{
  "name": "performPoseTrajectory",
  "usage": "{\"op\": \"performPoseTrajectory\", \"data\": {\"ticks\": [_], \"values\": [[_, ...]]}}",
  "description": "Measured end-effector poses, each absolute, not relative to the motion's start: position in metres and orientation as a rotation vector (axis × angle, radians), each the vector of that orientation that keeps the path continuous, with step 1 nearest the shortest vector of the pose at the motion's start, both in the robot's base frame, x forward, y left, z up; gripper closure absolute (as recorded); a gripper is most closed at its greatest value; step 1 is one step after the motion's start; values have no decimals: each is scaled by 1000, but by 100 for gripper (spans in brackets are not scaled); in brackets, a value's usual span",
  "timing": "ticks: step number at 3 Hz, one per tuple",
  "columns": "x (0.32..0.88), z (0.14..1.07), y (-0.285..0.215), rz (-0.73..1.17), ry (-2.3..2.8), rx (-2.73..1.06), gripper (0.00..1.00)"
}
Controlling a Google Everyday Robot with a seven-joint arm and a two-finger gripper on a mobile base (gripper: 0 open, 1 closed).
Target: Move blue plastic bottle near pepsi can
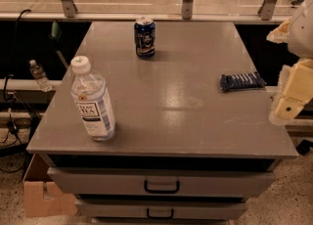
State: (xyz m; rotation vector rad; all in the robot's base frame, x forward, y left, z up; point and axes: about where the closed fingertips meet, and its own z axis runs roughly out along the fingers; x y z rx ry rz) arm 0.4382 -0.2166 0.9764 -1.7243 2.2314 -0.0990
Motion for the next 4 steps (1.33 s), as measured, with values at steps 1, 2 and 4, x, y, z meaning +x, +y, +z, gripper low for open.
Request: {"op": "performPoseTrajectory", "data": {"ticks": [1,2,4], "values": [[438,976,-217,-99,2231,-1724,0],[441,978,-210,-58,2197,-1726,0],[450,953,-103,306,1943,-1794,0]]}}
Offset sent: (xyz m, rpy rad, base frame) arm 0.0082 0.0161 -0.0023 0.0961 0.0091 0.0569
